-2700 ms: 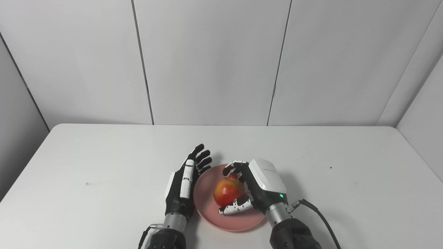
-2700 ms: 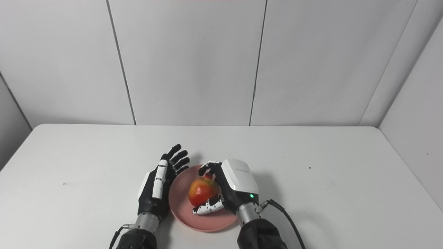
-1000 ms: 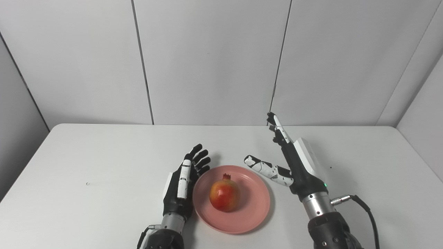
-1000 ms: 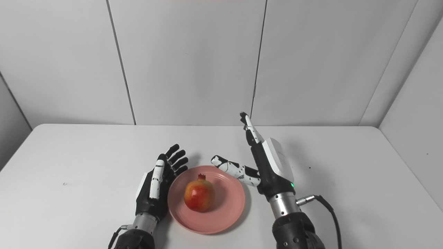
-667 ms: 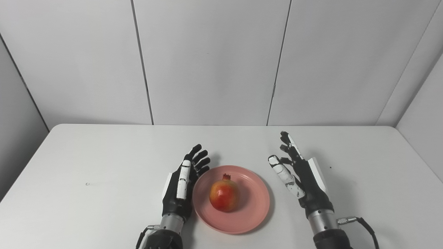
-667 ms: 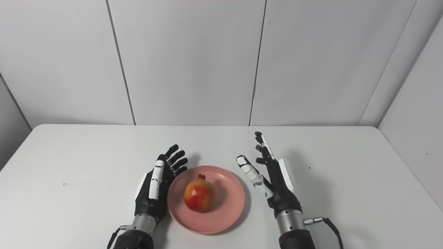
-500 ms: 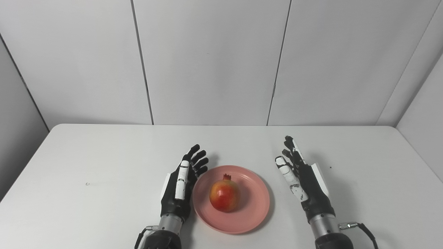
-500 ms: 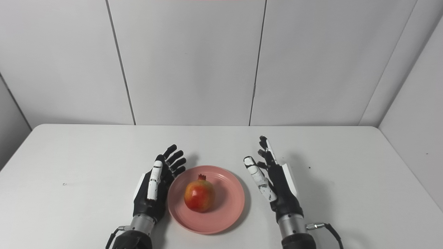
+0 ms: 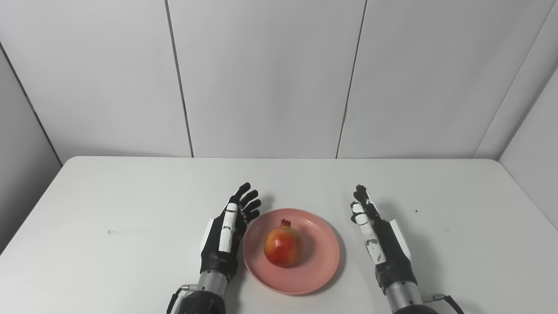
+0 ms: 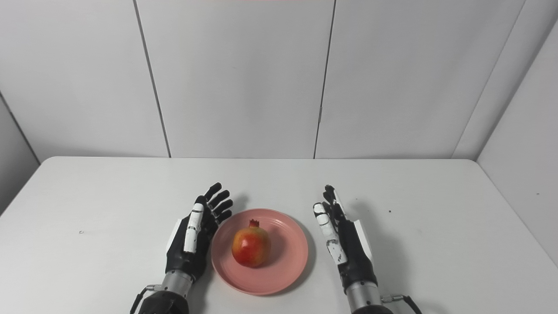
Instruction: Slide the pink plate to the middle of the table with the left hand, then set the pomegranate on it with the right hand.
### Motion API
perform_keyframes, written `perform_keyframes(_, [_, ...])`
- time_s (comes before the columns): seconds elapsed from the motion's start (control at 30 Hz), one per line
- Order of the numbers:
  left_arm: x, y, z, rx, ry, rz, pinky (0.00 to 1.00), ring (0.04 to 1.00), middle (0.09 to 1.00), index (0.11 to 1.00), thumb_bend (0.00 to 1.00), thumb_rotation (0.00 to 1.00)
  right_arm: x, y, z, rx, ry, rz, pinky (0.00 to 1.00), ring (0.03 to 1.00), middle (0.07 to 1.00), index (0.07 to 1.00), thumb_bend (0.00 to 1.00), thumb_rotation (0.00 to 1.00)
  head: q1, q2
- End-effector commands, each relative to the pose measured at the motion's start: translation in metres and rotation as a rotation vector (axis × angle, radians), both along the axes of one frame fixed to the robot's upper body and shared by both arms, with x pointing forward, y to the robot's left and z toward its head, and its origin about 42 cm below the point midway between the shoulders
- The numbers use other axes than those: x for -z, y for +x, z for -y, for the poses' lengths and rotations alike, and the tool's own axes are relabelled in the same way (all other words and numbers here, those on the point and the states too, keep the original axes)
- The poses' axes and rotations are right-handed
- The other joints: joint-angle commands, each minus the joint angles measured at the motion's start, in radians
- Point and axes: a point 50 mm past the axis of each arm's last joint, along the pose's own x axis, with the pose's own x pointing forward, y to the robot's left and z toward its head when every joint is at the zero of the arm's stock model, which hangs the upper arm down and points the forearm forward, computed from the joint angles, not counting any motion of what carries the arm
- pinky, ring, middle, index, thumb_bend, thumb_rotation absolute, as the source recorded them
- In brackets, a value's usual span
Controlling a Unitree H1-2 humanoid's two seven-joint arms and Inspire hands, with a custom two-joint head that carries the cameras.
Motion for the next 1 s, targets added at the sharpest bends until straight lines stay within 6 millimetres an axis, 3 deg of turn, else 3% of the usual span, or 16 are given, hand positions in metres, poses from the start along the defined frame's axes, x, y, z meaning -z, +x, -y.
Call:
perform_keyframes(0.0, [0.0108,-0.0059,-0.0032,-0.001,0.014,-0.053,0.86,0.86,0.875,0.861,0.41,1.0,-0.0089,0.0025,-0.0028,-0.001,0.012,0.06,0.91,0.942,0.964,0.97,0.36,1.0,0.0,0.0])
perform_keyframes(0.97, [0.0125,-0.0089,-0.0042,-0.006,0.012,-0.065,0.87,0.861,0.871,0.858,0.39,1.0,-0.0073,0.004,-0.0054,-0.011,0.11,0.05,0.91,0.938,0.957,0.958,0.26,1.0,0.005,-0.016])
